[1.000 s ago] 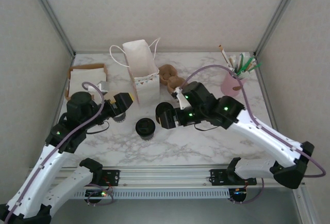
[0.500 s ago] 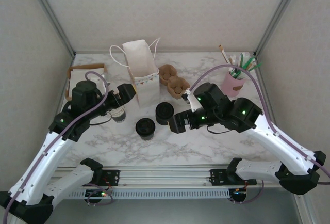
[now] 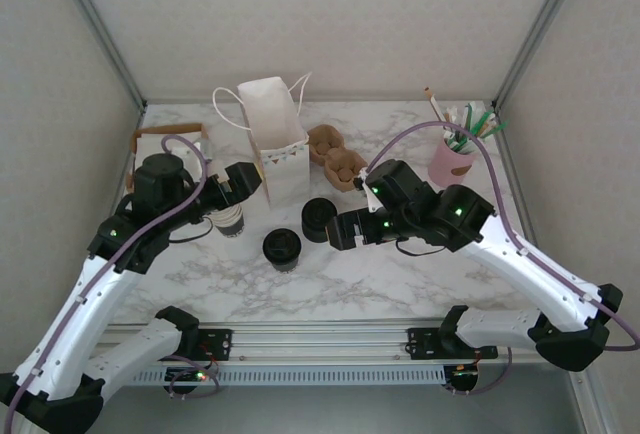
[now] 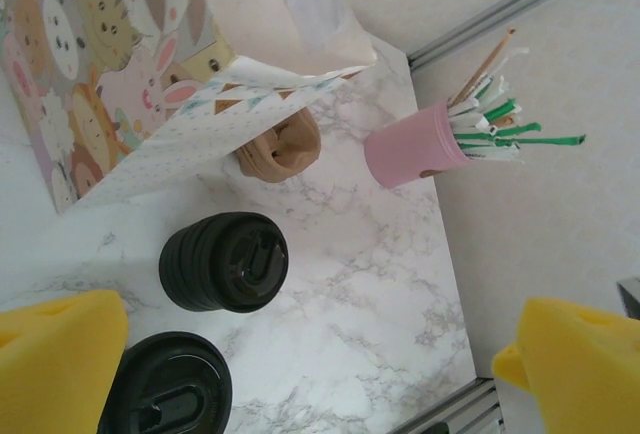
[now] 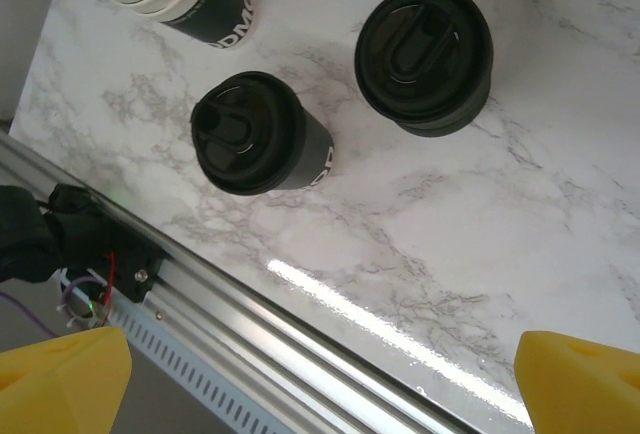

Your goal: Pack the takeout coffee

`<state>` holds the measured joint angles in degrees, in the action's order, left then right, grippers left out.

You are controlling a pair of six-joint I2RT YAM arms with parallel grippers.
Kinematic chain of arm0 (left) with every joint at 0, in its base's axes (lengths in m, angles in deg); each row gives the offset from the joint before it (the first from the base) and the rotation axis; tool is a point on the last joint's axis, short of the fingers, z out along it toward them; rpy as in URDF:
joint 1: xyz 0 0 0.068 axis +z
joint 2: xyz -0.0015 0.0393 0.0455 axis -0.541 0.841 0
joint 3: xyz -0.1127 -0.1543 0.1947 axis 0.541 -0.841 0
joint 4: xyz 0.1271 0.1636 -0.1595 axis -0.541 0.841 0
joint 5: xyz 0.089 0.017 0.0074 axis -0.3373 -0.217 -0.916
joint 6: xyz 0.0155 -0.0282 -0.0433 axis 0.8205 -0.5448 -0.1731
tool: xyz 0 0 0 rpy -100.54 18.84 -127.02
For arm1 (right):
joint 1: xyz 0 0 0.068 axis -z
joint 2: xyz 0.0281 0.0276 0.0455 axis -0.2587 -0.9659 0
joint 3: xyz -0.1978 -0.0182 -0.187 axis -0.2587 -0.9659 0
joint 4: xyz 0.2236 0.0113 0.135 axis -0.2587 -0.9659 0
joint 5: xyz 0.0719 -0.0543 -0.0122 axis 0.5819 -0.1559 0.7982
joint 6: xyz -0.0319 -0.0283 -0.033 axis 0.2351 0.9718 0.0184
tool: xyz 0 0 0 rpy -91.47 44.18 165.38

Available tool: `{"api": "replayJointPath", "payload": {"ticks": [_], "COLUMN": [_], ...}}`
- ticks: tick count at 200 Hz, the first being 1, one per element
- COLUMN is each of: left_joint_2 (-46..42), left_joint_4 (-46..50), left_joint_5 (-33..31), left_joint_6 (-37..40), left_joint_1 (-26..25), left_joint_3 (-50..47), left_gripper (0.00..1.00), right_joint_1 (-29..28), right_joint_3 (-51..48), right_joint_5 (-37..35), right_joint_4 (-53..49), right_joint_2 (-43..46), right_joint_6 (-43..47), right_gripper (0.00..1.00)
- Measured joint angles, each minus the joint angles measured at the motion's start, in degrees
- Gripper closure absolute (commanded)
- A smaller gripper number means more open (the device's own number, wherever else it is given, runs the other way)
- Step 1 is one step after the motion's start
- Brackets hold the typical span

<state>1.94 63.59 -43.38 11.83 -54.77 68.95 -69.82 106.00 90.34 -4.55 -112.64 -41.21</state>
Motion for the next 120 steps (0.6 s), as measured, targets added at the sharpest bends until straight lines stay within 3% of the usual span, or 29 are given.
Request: {"api": "replayJointPath", "payload": {"ticks": [66,120], "left_joint_2": [1.8,3.4], "left_joint_4": [2.9,2.8], "left_joint_5": [-1.4,-3.4], "left_joint_6": [7.0,9.3], "left_joint_1": [0.0,0.0], "left_joint_3": [7.5,8.2], "left_gripper": [0.00,0.00], "right_joint_1": [0.9,6.3], "right_joint_3": [-0.5,4.3], "right_joint_5": [-5.4,-6.6], "right_joint_4": [-1.6,-3.6], "right_joint_2": [-0.2,-3.3], "right_joint_6": [-2.5,0.8], "right_gripper": [0.01,0.01]}}
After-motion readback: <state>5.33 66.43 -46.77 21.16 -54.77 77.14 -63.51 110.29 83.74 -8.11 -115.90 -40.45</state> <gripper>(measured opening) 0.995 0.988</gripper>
